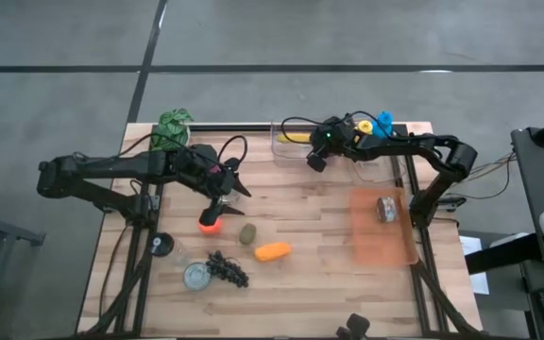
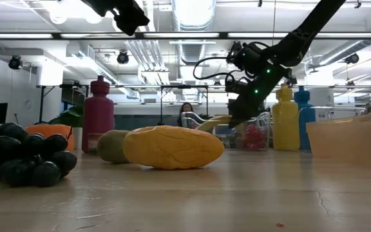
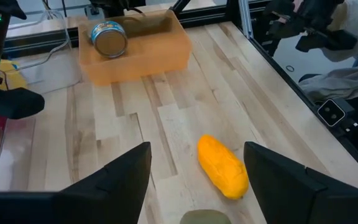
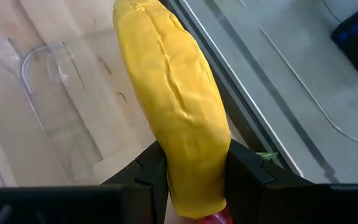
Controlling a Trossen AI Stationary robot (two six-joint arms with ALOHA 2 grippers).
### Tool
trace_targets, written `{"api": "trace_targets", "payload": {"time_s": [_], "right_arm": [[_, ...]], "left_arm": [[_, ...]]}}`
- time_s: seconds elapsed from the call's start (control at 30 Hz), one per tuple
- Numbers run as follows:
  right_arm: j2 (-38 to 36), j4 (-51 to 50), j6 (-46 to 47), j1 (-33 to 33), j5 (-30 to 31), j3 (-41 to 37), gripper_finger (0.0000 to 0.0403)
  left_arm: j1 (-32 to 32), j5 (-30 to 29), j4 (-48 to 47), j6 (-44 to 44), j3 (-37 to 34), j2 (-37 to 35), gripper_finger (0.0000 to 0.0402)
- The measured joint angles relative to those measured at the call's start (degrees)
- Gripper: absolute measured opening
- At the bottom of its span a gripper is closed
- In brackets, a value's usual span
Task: Pick & Place Food Item
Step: Put the yellow banana into the left transparent bin, then put the yellow mango into the left transparent bin
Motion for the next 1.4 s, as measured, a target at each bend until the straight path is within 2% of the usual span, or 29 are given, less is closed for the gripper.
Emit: {"api": "trace_targets", "payload": {"time_s": [0.13, 0.63, 0.77, 0.87, 1.07, 1.4], "right_arm": [[0.00, -0.22, 2.69, 0.00, 0.50, -0.01, 0.0133], [-0.16, -0.38, 3.62, 0.02, 0.68, 0.10, 0.0203], [-0.92, -5.28, 5.95, 0.18, 0.03, 2.44, 0.0207], [-2.76, -9.99, 3.94, 1.11, -1.52, 4.41, 0.0206], [-7.74, -15.44, 3.46, 7.37, -2.98, 6.18, 0.0207], [-15.72, -15.65, 3.68, 24.59, -2.98, 3.66, 0.0207]], "left_arm": [[0.00, 0.00, 0.00, 0.00, 0.00, 0.00, 0.0253], [0.00, 0.00, -0.02, 0.02, -0.02, 0.02, 0.0254], [0.00, 0.00, 0.00, 0.04, -0.02, 0.02, 0.0260], [0.00, 0.00, -0.01, 0.17, -0.02, 0.02, 0.0264], [0.00, 0.00, -0.02, 0.15, -0.02, 0.02, 0.0272], [0.00, 0.01, 0.00, 1.95, -0.02, 0.02, 0.0275]]}}
